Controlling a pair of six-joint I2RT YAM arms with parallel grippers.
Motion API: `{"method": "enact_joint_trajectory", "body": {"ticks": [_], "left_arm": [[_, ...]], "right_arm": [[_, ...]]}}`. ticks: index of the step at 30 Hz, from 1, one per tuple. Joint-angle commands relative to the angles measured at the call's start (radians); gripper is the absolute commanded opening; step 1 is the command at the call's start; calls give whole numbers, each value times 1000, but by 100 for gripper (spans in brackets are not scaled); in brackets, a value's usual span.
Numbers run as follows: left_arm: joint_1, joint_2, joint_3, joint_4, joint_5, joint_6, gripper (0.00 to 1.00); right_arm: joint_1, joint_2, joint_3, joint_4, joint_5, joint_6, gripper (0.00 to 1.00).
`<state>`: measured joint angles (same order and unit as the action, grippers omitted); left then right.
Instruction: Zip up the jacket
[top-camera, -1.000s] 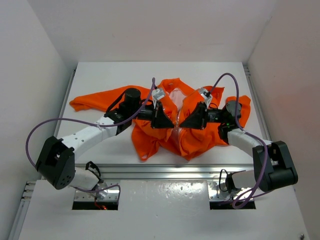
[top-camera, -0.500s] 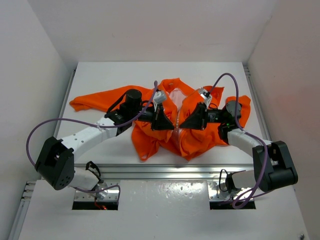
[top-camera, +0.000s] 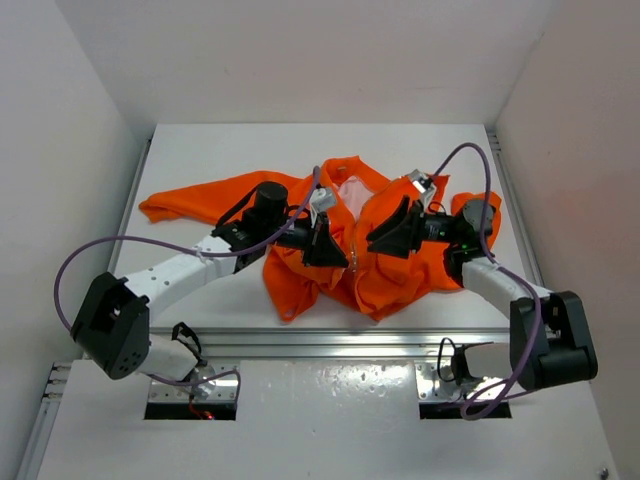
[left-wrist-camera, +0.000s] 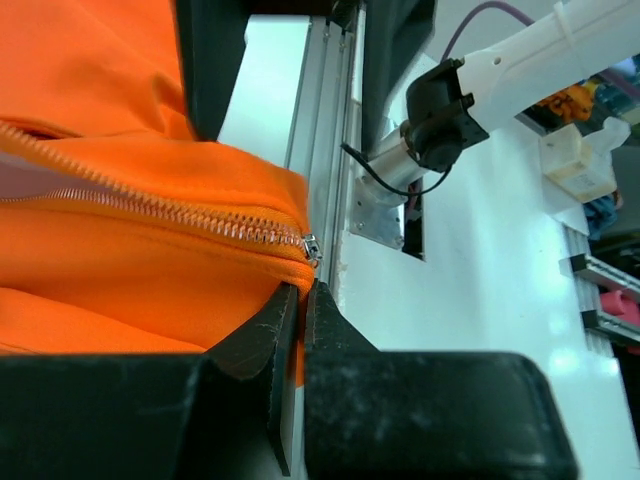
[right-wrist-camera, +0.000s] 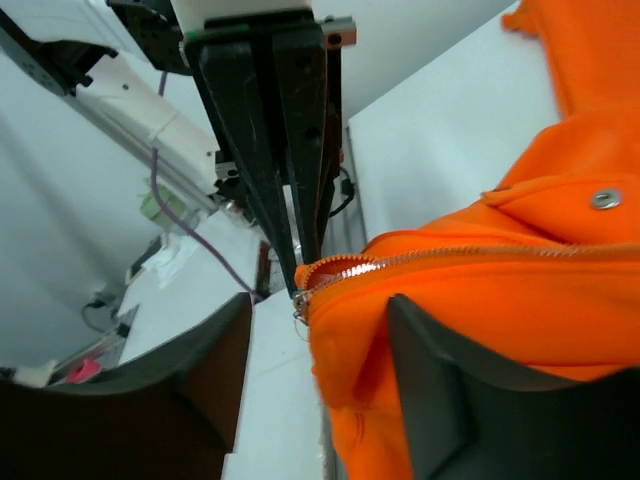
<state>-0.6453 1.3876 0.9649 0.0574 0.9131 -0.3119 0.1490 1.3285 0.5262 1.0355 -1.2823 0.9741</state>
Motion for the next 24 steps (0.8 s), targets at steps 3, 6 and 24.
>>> {"method": "enact_joint_trajectory", "body": {"ticks": [3, 6, 24], "left_arm": [[22, 33, 6, 61, 70, -101, 0], [32, 53, 15, 90, 79, -135, 0], [52, 93, 15, 183, 89, -303, 0]], "right_arm": [[-71, -98, 60, -84, -2, -66, 42], [-66, -178, 63, -296, -5, -165, 26], [388, -692, -120, -1125, 1093, -1261, 44]]}}
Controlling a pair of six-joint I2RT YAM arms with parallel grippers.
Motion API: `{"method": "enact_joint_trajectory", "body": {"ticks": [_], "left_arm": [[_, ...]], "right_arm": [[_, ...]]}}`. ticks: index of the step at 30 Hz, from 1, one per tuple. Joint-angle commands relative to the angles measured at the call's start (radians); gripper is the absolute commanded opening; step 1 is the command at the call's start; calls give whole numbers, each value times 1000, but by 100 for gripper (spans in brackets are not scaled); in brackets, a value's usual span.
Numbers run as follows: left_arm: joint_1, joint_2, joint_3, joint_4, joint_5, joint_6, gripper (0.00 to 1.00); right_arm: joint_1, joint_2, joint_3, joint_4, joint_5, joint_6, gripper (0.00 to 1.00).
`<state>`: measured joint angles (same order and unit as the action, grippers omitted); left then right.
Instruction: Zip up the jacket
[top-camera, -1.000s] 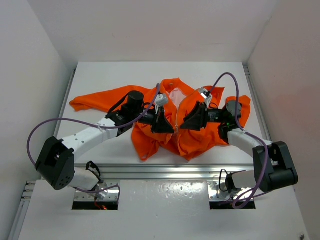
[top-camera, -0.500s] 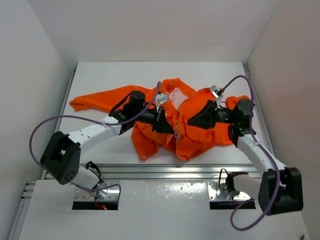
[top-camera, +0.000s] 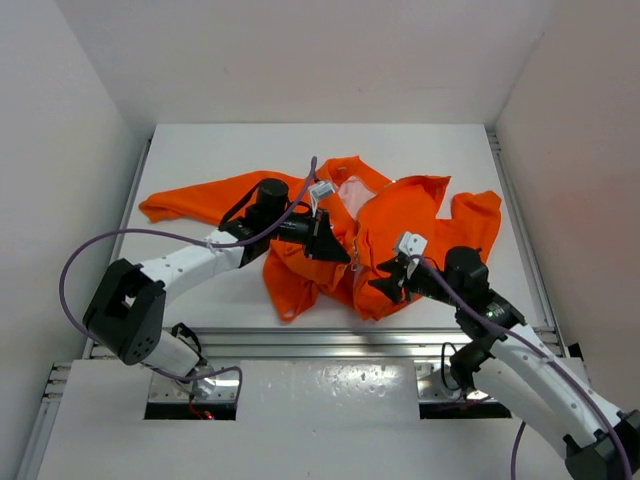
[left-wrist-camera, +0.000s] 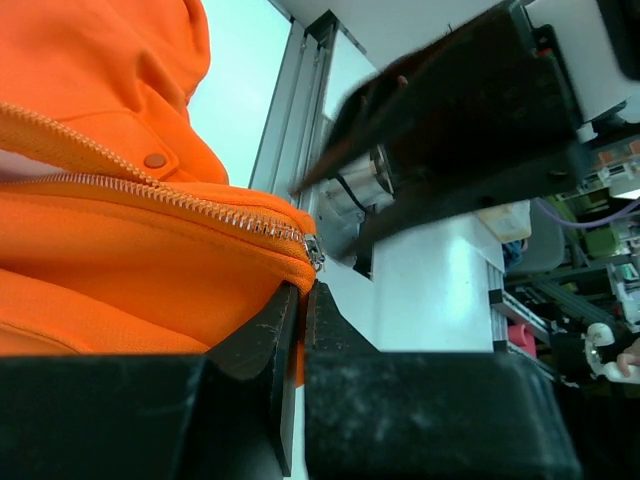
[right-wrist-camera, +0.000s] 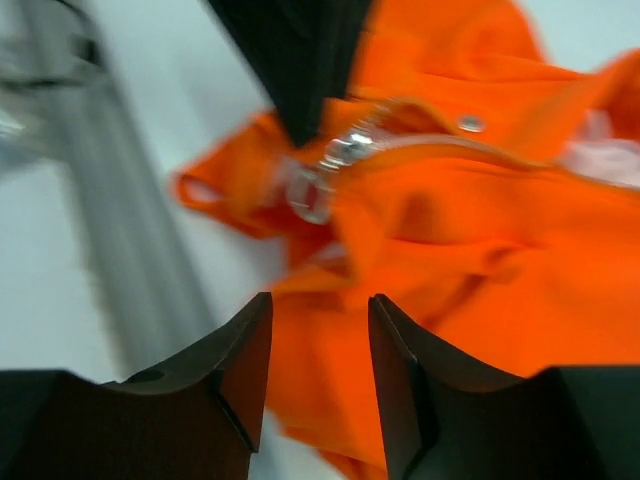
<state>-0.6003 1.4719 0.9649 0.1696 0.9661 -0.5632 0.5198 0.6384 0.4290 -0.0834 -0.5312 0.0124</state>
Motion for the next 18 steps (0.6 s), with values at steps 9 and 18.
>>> {"method": "enact_joint_trajectory", "body": {"ticks": [9, 18], "left_arm": [[7, -1, 15, 108, 45, -98, 0], [16, 10, 15, 146, 26, -151, 0]], "right_arm": [[83, 32, -70, 151, 179, -266, 25], [104, -49, -130, 99, 175, -106, 18]]}}
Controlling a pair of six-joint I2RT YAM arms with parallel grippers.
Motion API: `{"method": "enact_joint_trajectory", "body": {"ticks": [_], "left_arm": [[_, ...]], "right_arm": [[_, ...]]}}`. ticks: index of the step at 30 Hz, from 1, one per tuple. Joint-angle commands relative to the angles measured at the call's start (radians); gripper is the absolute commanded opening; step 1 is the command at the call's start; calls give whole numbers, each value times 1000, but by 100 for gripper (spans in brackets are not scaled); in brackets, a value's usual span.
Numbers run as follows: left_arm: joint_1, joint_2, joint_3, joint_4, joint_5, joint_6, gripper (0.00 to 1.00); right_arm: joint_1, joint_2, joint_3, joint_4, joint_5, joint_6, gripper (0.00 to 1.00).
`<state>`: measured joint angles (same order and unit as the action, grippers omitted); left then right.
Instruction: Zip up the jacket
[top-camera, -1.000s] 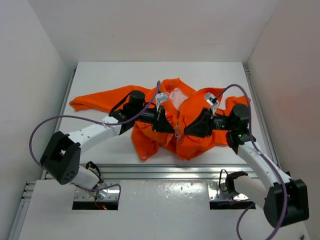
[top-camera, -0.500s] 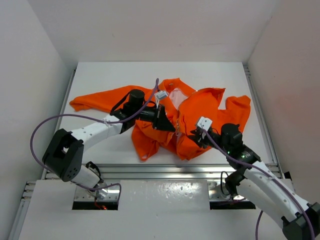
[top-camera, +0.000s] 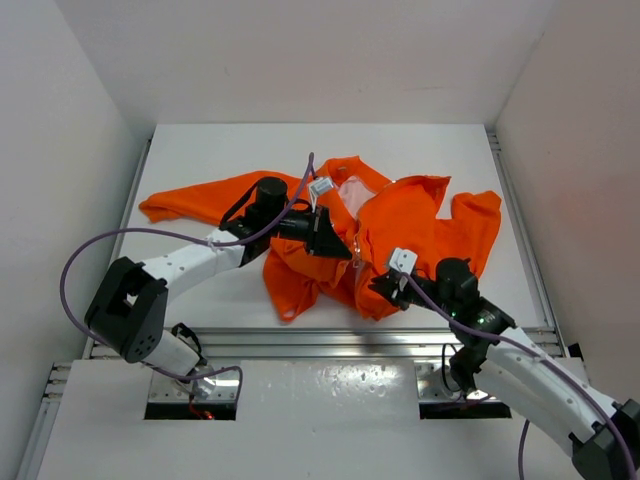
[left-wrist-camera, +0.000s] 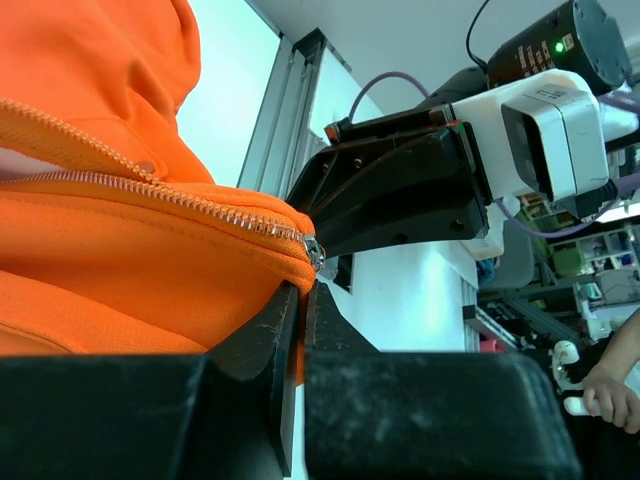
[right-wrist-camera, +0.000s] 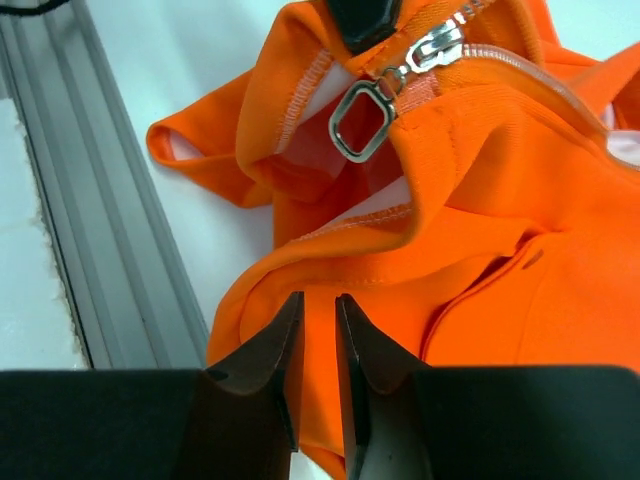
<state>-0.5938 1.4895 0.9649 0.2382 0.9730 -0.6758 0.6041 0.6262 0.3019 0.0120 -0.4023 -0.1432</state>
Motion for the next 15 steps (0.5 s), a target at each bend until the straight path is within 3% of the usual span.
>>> {"method": "enact_joint_trajectory", "body": {"ticks": [1, 4, 7, 10, 12, 15], "left_arm": [[9, 1, 15, 78, 20, -53, 0], [9, 11, 15, 102, 20, -79, 0], [9, 21, 15, 112, 20, -106, 0], [9, 21, 15, 133, 20, -117, 0], [18, 21, 15, 144, 20, -117, 0], [28, 21, 15, 144, 20, -117, 0]], "right_arm": [[26, -64, -12, 19, 110, 7, 18], [66, -94, -52, 98, 184, -108, 10], [91, -77, -57, 205, 183, -183, 11], [92, -23, 43, 101, 80, -62, 16], [88, 13, 116, -56, -123, 83, 20], [89, 36, 118, -60, -254, 238, 22]]}}
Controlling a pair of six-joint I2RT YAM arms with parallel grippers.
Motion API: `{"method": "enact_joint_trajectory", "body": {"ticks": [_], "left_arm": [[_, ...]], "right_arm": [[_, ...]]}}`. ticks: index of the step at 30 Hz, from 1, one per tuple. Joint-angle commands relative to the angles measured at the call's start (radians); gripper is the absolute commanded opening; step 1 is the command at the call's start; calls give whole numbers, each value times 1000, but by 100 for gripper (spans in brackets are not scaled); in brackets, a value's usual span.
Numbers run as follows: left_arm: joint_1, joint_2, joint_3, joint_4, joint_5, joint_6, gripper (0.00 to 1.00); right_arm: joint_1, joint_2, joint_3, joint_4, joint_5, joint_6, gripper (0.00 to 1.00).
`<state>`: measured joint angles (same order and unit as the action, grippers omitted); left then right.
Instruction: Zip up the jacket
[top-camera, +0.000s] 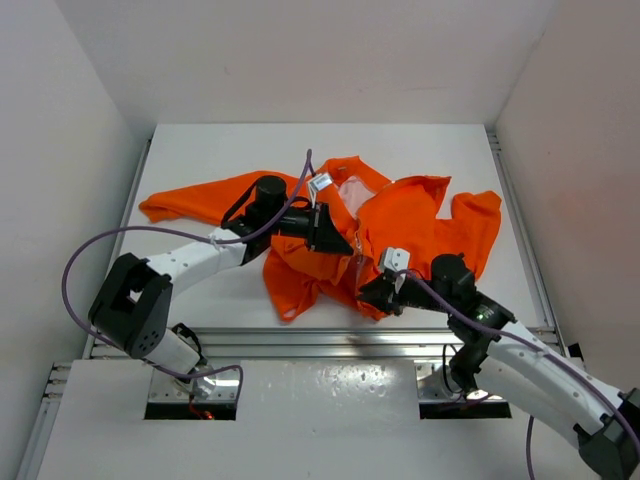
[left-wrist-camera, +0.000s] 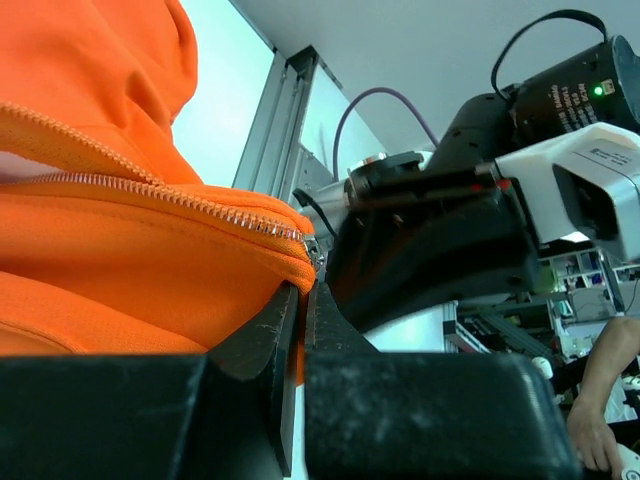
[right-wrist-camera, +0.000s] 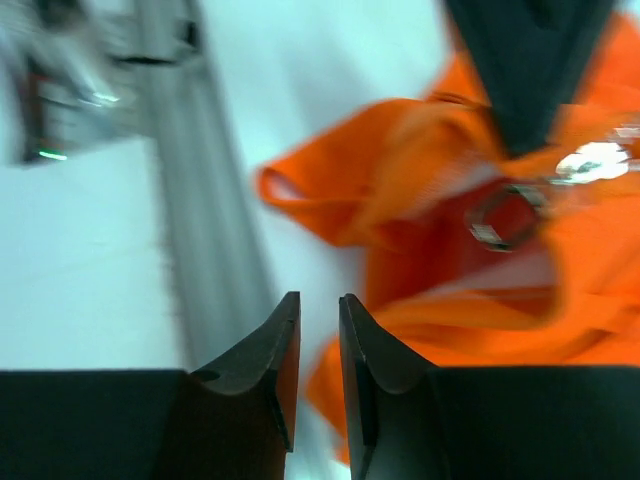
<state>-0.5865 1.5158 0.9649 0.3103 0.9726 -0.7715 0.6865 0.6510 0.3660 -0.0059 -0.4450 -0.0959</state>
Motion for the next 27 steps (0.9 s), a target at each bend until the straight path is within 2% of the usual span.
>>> {"method": "enact_joint_trajectory", "body": {"ticks": [1, 6, 10, 11, 13, 16, 19, 27], "left_arm": [[20, -5, 15, 72, 20, -22, 0], [20, -16, 6, 101, 20, -41, 0], [20, -25, -12, 164, 31, -75, 0], [20, -34, -23, 176, 31, -75, 0], [20, -43, -34, 202, 31, -86, 0], [20, -54, -54, 213, 31, -86, 0], [20, -65, -63, 227, 31, -86, 0], [20, -65, -72, 227, 31, -86, 0]], "right_arm": [[8, 18, 41, -20, -228, 250, 22], [-13, 50, 4, 73, -180, 424, 27], [-102, 97, -6, 182, -172, 544, 39], [-114, 110, -9, 201, -176, 624, 42], [-163, 131, -15, 280, -190, 683, 44], [-269, 217, -7, 392, -274, 881, 45], [-306, 271, 5, 487, -316, 988, 45], [-320, 326, 19, 592, -351, 1064, 50]]}}
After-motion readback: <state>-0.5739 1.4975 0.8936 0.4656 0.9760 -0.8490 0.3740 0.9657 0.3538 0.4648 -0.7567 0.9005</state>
